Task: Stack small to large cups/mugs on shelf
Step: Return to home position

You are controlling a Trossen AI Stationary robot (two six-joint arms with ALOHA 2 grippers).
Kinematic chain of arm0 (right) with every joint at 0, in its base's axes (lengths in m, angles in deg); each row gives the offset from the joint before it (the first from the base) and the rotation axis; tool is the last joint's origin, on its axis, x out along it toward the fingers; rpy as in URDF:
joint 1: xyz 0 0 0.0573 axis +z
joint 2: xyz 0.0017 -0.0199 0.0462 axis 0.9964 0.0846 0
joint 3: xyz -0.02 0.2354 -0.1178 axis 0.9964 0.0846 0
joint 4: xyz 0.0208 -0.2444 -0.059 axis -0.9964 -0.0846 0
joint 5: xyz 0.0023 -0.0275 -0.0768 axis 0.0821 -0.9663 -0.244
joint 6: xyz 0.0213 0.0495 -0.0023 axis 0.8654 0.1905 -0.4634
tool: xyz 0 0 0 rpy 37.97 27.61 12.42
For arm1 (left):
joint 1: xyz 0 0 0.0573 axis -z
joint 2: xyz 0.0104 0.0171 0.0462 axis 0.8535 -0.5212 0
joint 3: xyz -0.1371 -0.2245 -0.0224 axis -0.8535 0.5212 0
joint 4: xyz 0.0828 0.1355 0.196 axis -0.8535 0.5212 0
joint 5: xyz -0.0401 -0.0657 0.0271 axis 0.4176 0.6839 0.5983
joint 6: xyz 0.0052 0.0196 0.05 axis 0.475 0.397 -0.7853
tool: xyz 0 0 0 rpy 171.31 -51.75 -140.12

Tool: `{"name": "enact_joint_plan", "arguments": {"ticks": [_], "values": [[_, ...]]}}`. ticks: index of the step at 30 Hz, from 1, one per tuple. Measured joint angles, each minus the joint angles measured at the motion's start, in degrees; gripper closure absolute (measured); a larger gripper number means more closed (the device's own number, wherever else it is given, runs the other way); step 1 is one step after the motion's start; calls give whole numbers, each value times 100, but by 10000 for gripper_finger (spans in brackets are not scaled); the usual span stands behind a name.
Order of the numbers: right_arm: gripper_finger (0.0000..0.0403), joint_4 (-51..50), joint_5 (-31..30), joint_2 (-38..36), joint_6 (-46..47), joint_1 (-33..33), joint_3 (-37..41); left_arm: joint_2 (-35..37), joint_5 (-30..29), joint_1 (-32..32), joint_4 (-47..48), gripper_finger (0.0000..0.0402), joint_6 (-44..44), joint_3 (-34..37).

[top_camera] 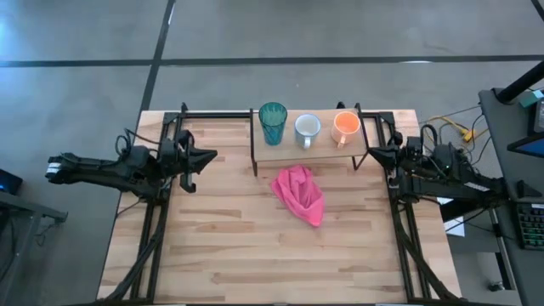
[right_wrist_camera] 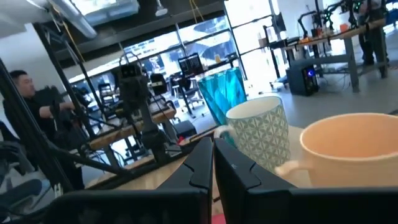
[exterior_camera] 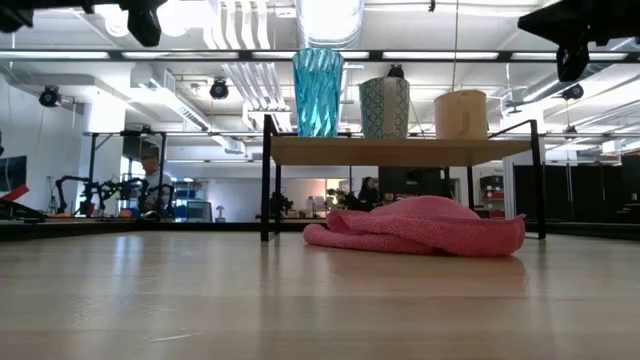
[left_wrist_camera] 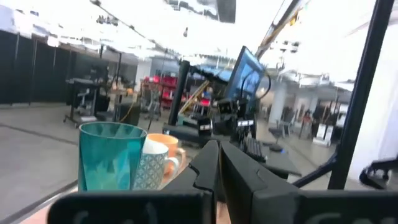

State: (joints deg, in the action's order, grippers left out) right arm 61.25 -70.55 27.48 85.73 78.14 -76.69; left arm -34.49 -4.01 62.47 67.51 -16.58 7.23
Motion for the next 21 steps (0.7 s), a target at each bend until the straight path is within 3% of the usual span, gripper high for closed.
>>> {"name": "enact_joint_plan", "arguments": {"ticks": [12, 21], "values": [[394, 535, -3, -106, 205, -2, 678, 707, -455, -4, -1487, 400, 208, 1479], [394, 1243, -57, -100, 237, -2, 1161, 1318, -713, -4, -1512, 400, 495, 2229]]}}
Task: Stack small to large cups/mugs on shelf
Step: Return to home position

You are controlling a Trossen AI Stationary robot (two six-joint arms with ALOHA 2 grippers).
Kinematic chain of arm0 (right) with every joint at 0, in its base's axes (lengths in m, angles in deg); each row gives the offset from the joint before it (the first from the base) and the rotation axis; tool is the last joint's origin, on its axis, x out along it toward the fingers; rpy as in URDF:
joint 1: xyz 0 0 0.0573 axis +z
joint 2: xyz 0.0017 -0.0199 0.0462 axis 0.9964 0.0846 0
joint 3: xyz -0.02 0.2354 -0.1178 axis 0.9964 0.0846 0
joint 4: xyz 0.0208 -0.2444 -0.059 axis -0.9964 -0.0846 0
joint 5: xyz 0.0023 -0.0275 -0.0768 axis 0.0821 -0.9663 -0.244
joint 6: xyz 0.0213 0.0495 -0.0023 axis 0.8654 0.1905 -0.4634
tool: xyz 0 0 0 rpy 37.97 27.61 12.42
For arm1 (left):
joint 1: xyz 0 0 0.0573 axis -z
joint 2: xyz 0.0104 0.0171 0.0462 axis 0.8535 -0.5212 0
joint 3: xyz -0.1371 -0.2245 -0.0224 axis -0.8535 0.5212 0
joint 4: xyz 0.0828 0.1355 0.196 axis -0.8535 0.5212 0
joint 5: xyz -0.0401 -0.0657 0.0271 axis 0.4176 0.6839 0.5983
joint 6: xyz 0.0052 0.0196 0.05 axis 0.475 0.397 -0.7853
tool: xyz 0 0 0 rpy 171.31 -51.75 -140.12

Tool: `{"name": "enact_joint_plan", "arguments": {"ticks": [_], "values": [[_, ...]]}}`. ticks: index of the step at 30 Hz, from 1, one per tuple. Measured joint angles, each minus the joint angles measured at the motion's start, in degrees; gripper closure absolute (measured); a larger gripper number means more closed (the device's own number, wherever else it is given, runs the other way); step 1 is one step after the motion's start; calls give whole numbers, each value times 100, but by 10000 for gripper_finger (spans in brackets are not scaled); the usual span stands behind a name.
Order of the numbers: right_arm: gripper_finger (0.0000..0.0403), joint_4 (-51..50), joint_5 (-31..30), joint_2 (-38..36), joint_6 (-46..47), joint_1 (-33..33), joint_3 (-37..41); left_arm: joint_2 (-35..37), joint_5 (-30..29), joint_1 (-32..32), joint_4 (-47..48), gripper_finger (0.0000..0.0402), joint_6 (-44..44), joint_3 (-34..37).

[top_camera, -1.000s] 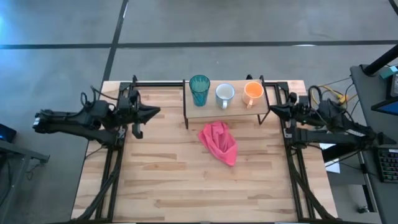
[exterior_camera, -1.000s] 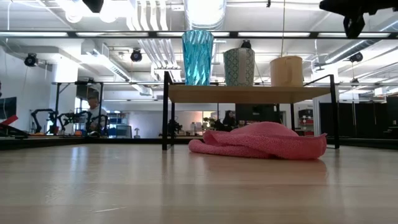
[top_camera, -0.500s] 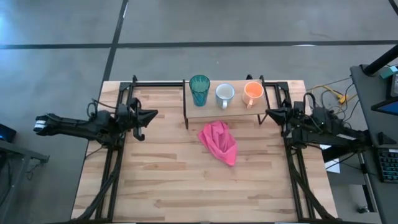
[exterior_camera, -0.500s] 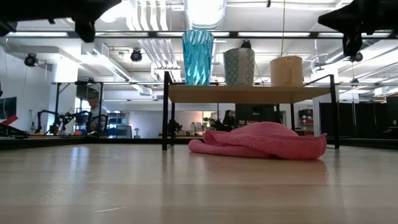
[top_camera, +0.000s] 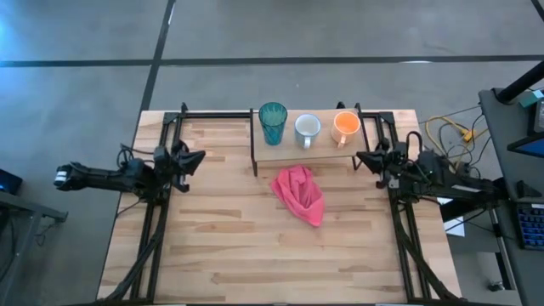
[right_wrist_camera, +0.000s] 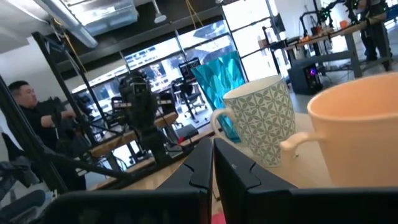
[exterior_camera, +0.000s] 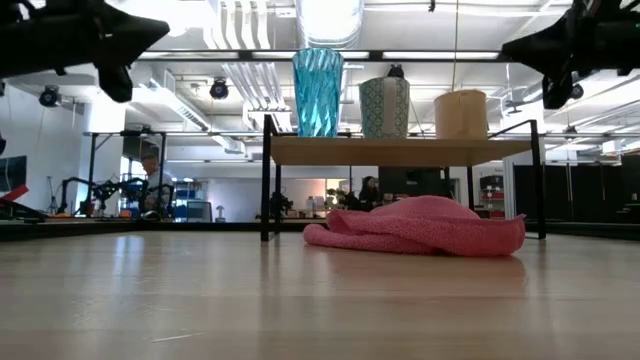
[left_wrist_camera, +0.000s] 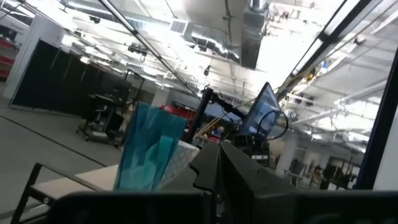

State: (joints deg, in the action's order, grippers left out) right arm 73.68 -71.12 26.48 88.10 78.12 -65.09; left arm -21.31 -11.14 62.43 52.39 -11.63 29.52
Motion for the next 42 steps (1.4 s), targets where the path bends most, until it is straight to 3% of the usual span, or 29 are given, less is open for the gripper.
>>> {"name": "enact_joint_plan", "arguments": {"ticks": [12, 17, 29, 33, 42], "values": [[394, 542, 0, 2, 546, 2, 664, 728, -46, 0, 372, 400, -190, 236], [394, 1021, -2, -1, 591, 2, 995, 898, -46, 0, 954, 400, -193, 240], [394, 451, 101, 7, 608, 2, 1071, 1363, -68, 0, 2376, 400, -176, 247], [394, 435, 106, 84, 601, 2, 1064, 1506, -369, 0, 2805, 400, -178, 249], [394, 428, 127, 92, 647, 4, 1062, 1419, -645, -2, 2712, 400, -184, 249]]}}
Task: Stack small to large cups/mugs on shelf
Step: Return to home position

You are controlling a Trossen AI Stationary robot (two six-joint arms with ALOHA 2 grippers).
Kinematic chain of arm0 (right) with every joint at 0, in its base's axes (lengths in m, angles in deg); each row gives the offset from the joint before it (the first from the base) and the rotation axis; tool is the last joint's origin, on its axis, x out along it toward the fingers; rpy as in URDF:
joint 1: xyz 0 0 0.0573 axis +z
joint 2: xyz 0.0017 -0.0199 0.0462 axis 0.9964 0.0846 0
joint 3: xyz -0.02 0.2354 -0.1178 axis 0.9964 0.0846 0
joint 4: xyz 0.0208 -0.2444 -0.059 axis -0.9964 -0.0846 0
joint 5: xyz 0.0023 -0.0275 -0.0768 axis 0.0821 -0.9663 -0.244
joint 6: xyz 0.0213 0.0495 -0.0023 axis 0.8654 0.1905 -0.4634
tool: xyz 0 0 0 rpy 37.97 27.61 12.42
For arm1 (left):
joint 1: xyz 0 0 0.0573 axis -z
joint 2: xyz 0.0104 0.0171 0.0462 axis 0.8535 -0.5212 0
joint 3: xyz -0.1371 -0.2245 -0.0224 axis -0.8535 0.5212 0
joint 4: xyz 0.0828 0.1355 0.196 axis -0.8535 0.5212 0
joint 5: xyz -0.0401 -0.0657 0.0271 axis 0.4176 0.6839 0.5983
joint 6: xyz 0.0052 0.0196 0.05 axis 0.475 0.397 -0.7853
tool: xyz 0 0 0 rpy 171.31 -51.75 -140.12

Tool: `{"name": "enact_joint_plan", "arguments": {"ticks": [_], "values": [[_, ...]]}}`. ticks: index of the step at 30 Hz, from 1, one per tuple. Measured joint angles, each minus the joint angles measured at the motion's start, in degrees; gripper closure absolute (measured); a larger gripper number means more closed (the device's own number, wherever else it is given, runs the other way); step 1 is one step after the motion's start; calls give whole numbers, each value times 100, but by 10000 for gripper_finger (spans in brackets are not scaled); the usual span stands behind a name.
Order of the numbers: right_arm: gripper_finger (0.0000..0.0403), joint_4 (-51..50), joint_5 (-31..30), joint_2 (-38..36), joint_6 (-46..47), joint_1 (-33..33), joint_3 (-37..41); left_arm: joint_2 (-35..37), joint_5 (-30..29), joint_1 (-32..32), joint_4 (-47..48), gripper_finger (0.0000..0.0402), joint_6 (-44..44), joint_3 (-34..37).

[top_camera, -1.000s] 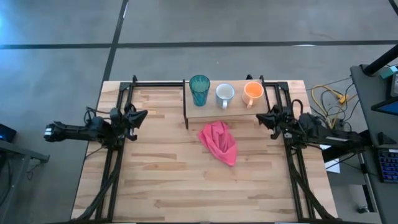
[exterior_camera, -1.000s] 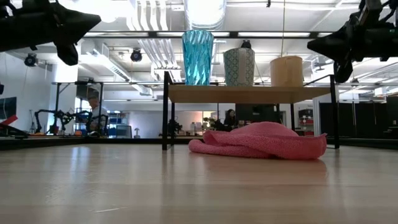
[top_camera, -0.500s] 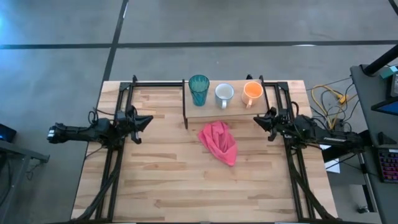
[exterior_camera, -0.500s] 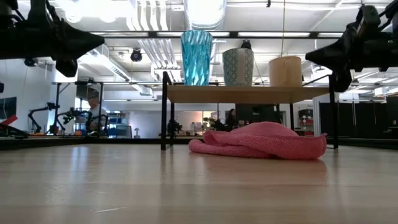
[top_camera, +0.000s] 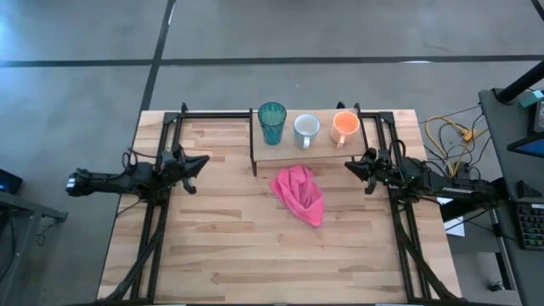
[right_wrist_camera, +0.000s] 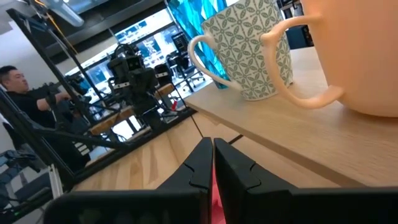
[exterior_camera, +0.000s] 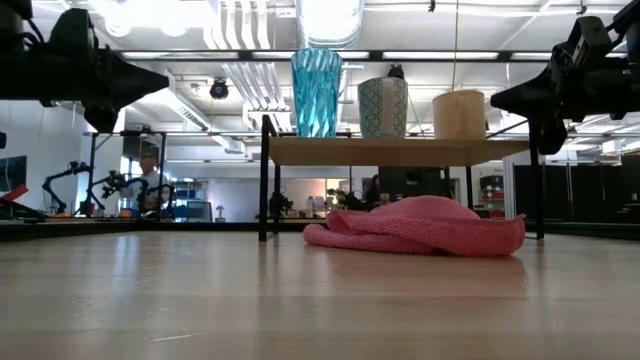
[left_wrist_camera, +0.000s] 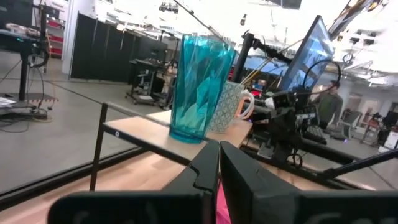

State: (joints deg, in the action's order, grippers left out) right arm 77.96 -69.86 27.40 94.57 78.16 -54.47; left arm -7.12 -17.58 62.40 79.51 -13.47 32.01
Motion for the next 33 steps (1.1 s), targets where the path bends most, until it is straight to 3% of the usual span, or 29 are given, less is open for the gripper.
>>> {"name": "enact_joint_plan", "arguments": {"ticks": [33], "values": [[394, -2, -20, 0, -16, -2, -4, -266, 7, 0, 10, 400, -4, 7]]}}
